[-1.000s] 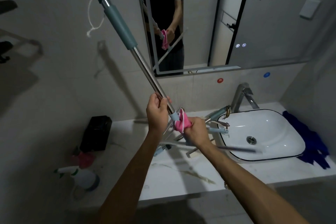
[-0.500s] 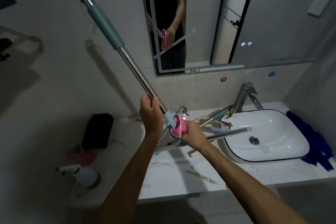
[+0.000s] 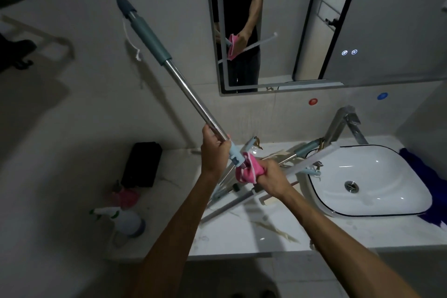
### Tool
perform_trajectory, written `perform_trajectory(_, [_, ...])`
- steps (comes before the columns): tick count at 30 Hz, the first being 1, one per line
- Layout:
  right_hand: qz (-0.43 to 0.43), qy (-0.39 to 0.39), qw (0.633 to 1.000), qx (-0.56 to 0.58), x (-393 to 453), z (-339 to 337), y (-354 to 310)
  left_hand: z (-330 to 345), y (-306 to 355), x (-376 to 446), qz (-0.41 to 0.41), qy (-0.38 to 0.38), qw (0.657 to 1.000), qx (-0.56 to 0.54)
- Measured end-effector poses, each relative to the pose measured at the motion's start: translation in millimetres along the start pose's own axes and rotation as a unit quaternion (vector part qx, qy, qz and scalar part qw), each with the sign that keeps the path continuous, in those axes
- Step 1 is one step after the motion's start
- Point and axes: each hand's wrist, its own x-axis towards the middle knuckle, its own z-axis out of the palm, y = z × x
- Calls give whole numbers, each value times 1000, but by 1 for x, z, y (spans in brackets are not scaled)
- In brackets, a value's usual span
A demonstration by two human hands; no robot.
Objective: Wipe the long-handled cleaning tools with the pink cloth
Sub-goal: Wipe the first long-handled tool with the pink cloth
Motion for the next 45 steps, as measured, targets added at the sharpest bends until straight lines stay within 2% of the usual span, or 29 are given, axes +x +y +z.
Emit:
perform_trajectory(5, [-7,24,1000,15,-5,5,3,-5,-7,-2,-23,-8,999,-21])
perform_trajectory(10, [-33,96,994,-45,5,12,1,-13,-9,4,30,19,999,10])
perform_trajectory(15, [-50,68,993,-78,10,20,-8,-11,-9,4,58,33,996,57])
perform_trajectory(18, [-68,78,990,-98,13,26,-7,-8,-10,6,50,11,997,57])
perform_trajectory(26, [-94,61,988,-102,20,27,-2,-9,-8,10,51,11,997,61])
perform_trajectory(32, [-59,29,989,-131,27,26,1,-5,-11,9,72,13,993,95])
perform_trajectory(35, [-44,21,986,-159,30,25,0,-3,-15,12,66,-7,992,106])
perform_trajectory(39, [-41,50,976,-207,23,20,-3,0,-14,13,34,-55,994,93])
perform_trajectory(42, [-37,69,980,-181,17,18,7,3,-13,11,9,-115,991,69])
perform_trajectory(45, [-38,59,985,-154,14,15,15,4,-13,9,0,-117,993,32])
